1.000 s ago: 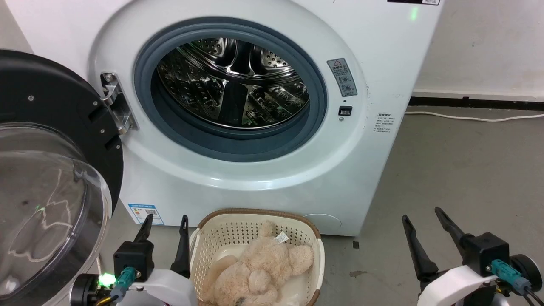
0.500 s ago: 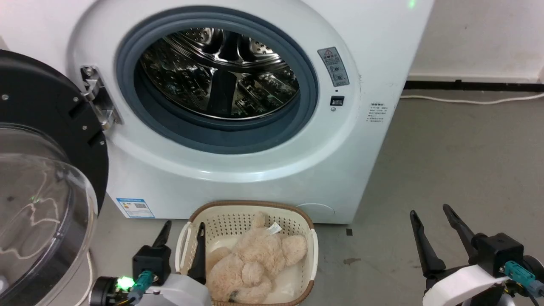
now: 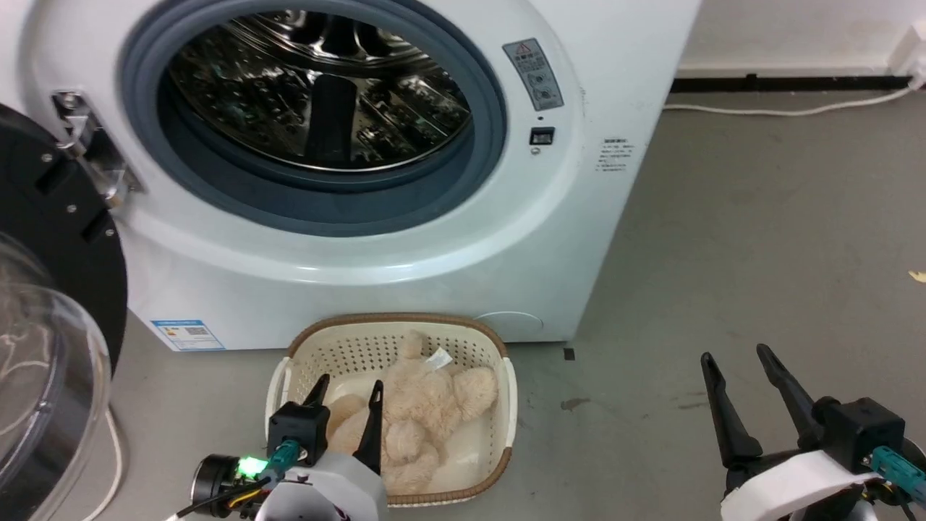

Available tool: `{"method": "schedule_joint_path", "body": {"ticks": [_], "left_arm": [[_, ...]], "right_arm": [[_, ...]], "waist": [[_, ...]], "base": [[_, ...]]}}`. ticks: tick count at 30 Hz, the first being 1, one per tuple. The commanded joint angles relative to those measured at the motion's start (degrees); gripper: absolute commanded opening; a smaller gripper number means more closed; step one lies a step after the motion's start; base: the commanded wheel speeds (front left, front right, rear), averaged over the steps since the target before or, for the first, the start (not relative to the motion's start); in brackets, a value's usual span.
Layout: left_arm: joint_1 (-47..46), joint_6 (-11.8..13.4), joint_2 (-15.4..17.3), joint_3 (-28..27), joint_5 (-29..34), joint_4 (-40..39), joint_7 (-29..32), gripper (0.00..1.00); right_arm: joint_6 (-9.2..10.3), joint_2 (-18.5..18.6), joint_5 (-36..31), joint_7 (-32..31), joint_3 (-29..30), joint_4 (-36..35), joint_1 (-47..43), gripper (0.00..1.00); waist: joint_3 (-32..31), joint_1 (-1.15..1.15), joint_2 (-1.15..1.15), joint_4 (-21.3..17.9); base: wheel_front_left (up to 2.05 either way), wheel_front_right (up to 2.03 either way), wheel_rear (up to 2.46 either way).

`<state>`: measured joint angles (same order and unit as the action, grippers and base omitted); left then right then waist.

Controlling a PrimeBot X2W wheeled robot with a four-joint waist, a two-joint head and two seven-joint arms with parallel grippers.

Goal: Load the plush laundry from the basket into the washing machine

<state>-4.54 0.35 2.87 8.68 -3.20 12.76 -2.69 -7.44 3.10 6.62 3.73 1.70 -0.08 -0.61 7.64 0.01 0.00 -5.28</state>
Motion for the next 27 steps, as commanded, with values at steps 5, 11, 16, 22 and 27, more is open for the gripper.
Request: {"method": "schedule_joint_path", "body": {"ticks": [5, 11, 16, 22, 27], "left_arm": [[-2.75, -0.28, 0.15, 1.41, -1.55, 5.29, -0.27, 1.00], [-4.75, 0.05, 0.74, 1.89, -3.27, 10.72, 0.63, 1.00], [-7.20, 1.19, 1.82, 1.21, -5.49, 14.98, 1.36, 1.00], [-10.33, 1.57, 3.02, 1.72, -7.05, 19.22, 1.17, 1.00], [-13.44, 1.93, 3.57, 2.57, -8.47, 23.19, 0.79, 1.00]], "right_arm": [[-0.02, -0.07, 2.19, 1.24, 0.25, 0.43, 1.79, 1.00], [-0.02, -0.08, 3.73, 1.96, -0.28, 0.45, 2.39, 1.00], [-0.03, -0.09, 5.02, 2.56, -0.51, 0.47, 2.79, 1.00], [-0.03, -0.10, 6.59, 3.27, -1.16, 0.49, 3.59, 1.00], [-0.03, -0.12, 8.20, 3.99, -2.01, 0.47, 4.30, 1.00]], "waist": [[2.25, -0.01, 0.00, -1.93], [4.90, -0.01, 0.00, -3.43], [7.61, -0.01, 0.00, -4.27], [10.81, -0.01, 0.00, -5.22], [13.88, -0.01, 0.00, -6.09]], "base": [[0.00, 0.00, 0.00], [0.00, 0.00, 0.00], [0.00, 0.00, 0.00], [0.00, 0.00, 0.00], [0.00, 0.00, 0.00]]}}
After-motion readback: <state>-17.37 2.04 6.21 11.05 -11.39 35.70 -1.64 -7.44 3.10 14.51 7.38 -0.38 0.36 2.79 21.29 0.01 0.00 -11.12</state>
